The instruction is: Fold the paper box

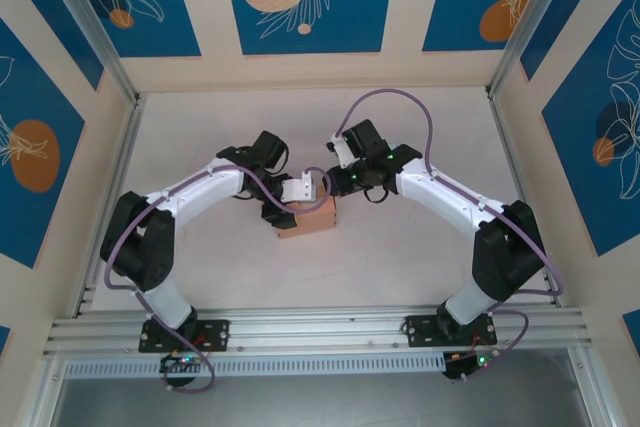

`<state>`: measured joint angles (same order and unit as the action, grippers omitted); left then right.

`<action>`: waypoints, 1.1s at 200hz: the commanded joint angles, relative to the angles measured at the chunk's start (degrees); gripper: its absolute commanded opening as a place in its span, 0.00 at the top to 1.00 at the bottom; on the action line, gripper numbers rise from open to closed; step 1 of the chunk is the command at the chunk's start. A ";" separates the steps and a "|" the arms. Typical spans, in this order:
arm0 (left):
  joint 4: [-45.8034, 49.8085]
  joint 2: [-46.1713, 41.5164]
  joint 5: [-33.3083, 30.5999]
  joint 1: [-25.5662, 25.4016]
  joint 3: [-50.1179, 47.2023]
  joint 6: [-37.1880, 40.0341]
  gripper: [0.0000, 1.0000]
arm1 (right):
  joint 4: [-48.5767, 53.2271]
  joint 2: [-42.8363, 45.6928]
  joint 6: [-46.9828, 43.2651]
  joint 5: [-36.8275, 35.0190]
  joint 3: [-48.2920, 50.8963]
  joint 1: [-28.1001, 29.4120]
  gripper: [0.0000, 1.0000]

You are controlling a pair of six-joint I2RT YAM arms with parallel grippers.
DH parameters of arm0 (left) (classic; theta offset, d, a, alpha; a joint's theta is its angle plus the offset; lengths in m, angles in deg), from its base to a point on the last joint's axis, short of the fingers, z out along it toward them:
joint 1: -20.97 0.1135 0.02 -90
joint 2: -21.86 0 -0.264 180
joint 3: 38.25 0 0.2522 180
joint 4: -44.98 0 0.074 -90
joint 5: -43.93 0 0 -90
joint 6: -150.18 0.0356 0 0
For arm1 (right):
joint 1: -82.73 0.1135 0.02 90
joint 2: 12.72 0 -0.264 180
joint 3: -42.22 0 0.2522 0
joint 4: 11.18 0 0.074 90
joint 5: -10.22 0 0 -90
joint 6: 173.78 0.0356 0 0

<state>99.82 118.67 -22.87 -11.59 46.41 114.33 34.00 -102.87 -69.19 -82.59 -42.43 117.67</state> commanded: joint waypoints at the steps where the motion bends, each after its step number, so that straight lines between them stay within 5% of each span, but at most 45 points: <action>1: 0.81 0.48 -0.88 -0.71 1.37 0.43 0.38 | 1.63 -0.03 1.25 -0.98 -0.44 0.72 0.67; 58: 0.45 0.45 -1.56 -1.02 1.53 -0.08 0.37 | 1.28 1.05 2.32 -1.78 1.40 1.54 0.70; 94: -1.52 0.12 -2.76 -1.16 0.89 -1.50 0.36 | 1.66 1.01 4.84 -2.96 1.71 1.84 0.83; 220: -9.96 -1.58 -9.18 -2.42 -2.99 -6.74 0.39 | -3.17 3.68 15.31 -16.00 6.73 9.85 1.00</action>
<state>92.48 118.65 -28.86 -13.49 44.68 109.48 30.59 -100.47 -55.36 -95.95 -37.58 126.67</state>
